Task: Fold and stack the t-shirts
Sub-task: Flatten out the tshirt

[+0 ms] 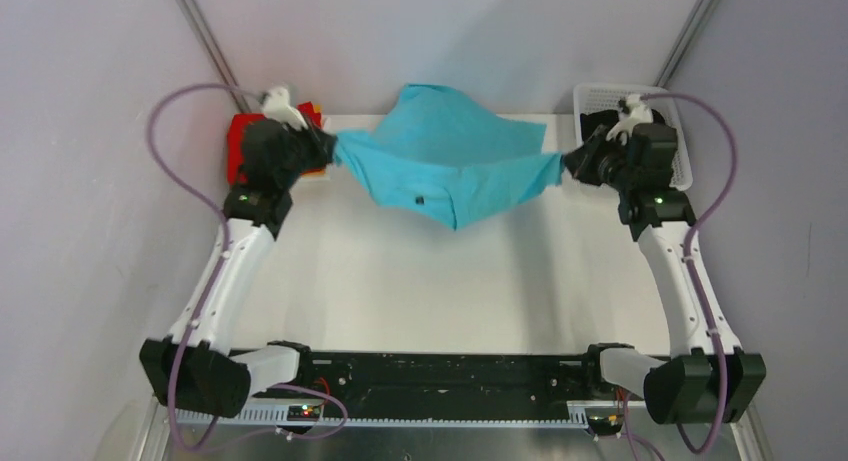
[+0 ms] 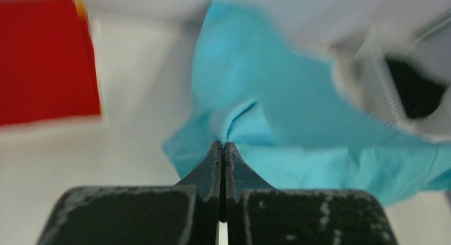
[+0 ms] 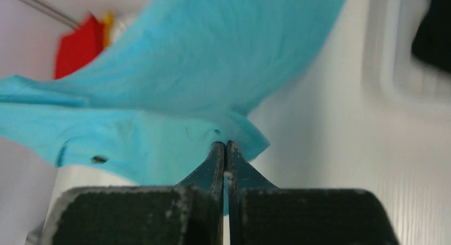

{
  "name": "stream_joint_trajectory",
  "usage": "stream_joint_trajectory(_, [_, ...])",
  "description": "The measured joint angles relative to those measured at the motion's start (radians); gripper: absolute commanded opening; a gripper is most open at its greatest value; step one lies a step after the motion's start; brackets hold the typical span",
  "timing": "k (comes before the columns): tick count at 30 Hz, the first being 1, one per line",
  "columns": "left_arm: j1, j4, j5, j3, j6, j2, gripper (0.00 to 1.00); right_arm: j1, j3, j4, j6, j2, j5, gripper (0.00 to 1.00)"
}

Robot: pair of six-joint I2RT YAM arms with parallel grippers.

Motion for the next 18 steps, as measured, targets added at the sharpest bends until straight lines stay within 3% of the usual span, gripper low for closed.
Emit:
stream_joint_trajectory(7, [0.000, -0.048, -0.013, -0.376, -0.029, 0.064, 0.00, 0.000, -0.200, -0.228, 0.014, 0.017, 0.060, 0.00])
stream_joint_trajectory(18, [0.000, -0.033, -0.104, -0.579, -0.145, -0.013, 0.00, 0.000, -0.364, -0.385, 0.045, -0.069, 0.240, 0.06])
